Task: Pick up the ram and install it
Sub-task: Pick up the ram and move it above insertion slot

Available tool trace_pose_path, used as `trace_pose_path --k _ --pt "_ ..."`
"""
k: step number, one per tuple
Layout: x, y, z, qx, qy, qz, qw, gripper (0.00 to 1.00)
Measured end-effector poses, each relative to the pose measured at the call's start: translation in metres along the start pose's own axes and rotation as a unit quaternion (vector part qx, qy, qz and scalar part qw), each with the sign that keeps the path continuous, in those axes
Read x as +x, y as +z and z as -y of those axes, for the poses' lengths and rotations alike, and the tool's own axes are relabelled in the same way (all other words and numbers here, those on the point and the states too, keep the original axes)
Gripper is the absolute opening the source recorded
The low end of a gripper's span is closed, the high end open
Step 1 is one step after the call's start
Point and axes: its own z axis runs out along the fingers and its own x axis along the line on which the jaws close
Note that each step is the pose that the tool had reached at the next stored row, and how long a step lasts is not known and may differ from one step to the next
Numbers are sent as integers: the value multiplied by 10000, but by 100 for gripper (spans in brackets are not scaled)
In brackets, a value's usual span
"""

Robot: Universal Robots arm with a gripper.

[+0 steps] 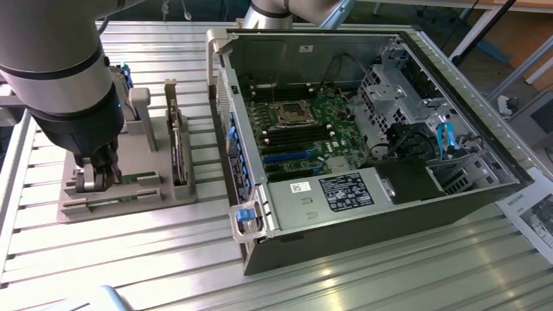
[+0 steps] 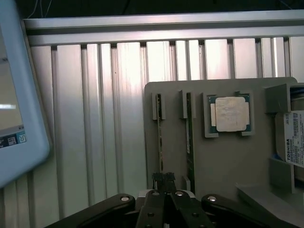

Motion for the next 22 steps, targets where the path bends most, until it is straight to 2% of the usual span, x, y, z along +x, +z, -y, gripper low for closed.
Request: trace_pose_path --k 22 --pt "36 272 13 -1 -17 -1 10000 10"
